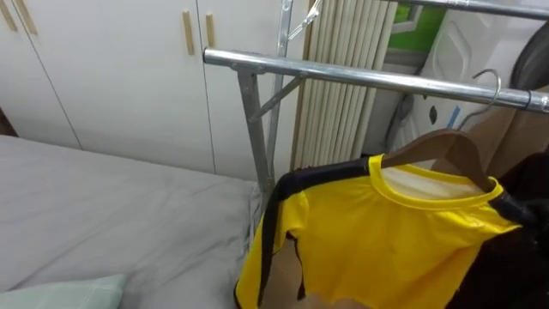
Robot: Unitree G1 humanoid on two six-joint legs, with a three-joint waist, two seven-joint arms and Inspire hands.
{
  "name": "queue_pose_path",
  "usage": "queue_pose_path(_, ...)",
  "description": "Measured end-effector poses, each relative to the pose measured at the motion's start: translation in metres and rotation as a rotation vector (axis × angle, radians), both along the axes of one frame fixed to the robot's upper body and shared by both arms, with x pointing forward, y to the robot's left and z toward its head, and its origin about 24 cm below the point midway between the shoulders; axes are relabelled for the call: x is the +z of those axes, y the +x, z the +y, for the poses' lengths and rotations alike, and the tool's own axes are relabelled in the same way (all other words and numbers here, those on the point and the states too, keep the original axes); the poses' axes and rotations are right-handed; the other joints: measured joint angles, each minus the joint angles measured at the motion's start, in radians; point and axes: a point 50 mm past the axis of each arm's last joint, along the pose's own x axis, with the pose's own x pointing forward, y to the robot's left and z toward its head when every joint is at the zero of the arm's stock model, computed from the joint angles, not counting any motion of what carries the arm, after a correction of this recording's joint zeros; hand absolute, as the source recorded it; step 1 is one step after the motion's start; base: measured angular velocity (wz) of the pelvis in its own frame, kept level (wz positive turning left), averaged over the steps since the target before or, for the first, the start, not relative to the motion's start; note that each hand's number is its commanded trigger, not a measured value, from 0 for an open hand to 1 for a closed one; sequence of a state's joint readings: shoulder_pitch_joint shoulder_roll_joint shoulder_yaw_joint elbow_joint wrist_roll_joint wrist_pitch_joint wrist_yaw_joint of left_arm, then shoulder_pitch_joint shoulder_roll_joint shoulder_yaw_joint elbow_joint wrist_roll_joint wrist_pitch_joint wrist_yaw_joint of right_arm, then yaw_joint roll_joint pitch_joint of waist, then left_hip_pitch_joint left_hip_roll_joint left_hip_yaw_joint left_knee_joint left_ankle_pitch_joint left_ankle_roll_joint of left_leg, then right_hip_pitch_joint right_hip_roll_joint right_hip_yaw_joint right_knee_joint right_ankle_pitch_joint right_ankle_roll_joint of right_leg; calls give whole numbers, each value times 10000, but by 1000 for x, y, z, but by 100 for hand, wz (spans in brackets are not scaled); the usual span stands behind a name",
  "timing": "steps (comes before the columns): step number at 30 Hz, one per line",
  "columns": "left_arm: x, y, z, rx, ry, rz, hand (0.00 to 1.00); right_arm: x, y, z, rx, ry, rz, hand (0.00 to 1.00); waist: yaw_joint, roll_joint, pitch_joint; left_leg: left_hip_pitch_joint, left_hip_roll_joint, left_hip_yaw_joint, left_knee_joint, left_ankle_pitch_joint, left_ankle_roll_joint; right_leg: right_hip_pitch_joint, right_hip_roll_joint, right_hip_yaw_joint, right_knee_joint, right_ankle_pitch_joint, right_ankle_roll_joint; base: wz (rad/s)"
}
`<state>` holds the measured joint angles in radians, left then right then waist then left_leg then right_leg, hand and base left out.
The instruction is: Hang clothes
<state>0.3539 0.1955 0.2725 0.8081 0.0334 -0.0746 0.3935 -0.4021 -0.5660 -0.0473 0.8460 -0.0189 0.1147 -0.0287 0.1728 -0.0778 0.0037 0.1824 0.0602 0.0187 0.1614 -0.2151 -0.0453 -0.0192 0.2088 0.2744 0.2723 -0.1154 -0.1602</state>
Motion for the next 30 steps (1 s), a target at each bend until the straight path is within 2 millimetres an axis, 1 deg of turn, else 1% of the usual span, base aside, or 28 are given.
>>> queue_pose_path(1,-2,-7,2,-235,-15,411,0,1,2,-1,-73,16,19,100,20,-2,-75,44,-1,21,-5,-14,16,54,-2,28,-10,-1,0,-9)
queue_pose_path(3,-3,-13,5,-458,-46,796,0,3,4,-2,-202,82,66,100,113,-62,-134,82,-20,27,4,-54,22,106,-1,132,-8,-6,2,-14)
queue_pose_path(4,-4,-14,5,-561,-86,898,0,5,6,-2,-201,134,88,100,200,-58,-134,66,-49,16,-15,-82,-6,143,2,207,-2,-6,2,-18)
queue_pose_path(6,-5,-16,5,-724,-182,1053,0,5,6,-2,-39,201,194,100,263,-63,-131,49,-56,15,-22,-111,-24,284,5,224,-14,-14,17,-6)
queue_pose_path(8,-6,-16,4,-869,-203,1164,0,3,6,-2,59,270,310,100,268,-30,-140,214,-30,60,-76,-118,-30,391,31,142,-68,-22,32,5)
queue_pose_path(9,-6,-16,4,-938,-201,1166,0,2,6,-2,71,336,349,100,245,30,-133,332,-1,115,-119,-122,-24,373,45,-12,-103,-26,37,14)
queue_pose_path(10,-6,-15,4,-990,-205,1163,0,-1,4,-2,66,450,488,100,258,-37,-95,355,2,259,-118,-122,-22,390,39,-59,-152,-45,41,14)
queue_pose_path(12,-5,-14,4,-1081,-261,1137,0,-4,3,-1,160,592,690,100,262,-46,-92,349,-6,364,-116,-134,-3,372,25,-57,-110,-118,55,9)
queue_pose_path(15,-5,-13,4,-1345,-235,1222,0,-9,2,2,481,793,1122,100,270,-58,-103,183,-15,327,-78,-134,-1,341,16,-60,-36,-156,57,2)
queue_pose_path(17,-5,-10,4,-1502,-229,1237,0,-11,1,3,544,945,1242,100,283,-83,-114,38,-31,185,-60,-134,-1,179,3,-109,53,-156,52,5)
queue_pose_path(18,-5,-9,5,-1686,-202,1302,0,-12,1,4,605,995,1313,100,303,-104,-121,-43,-38,45,-53,-134,-1,107,1,-134,58,-149,48,6)
queue_pose_path(21,-4,-7,7,-1792,-195,1262,0,-17,0,6,854,1283,1598,100,411,-142,-127,-118,-36,31,-36,-134,-2,34,-2,-171,43,-146,42,3)
queue_pose_path(23,-3,-3,7,-2038,-169,1251,0,-19,0,5,823,1486,1754,100,558,-186,-110,-167,-35,40,29,-134,-2,-9,-10,-230,75,-131,20,4)
queue_pose_path(26,-1,0,8,-2311,-94,1241,0,-18,2,4,760,1683,1883,100,607,-246,-77,-229,-23,42,25,-135,-2,-20,-32,-335,35,-144,-1,12)
queue_pose_path(27,-1,1,8,-2335,-71,1207,0,-16,4,4,779,1750,1901,100,659,-260,-72,-253,-19,34,28,-134,-2,-40,-28,-318,28,-148,-7,0)
queue_pose_path(28,0,2,9,-2349,-57,1185,0,-14,7,5,820,1902,1905,100,669,-285,-85,-306,-16,18,29,-134,-2,-85,-28,-309,27,-154,-16,0)
queue_pose_path(30,1,4,10,-2388,-30,1114,0,-12,11,7,961,2076,1921,100,680,-302,-76,-325,-1,14,28,-133,-3,-94,-25,-331,8,-151,-26,4)
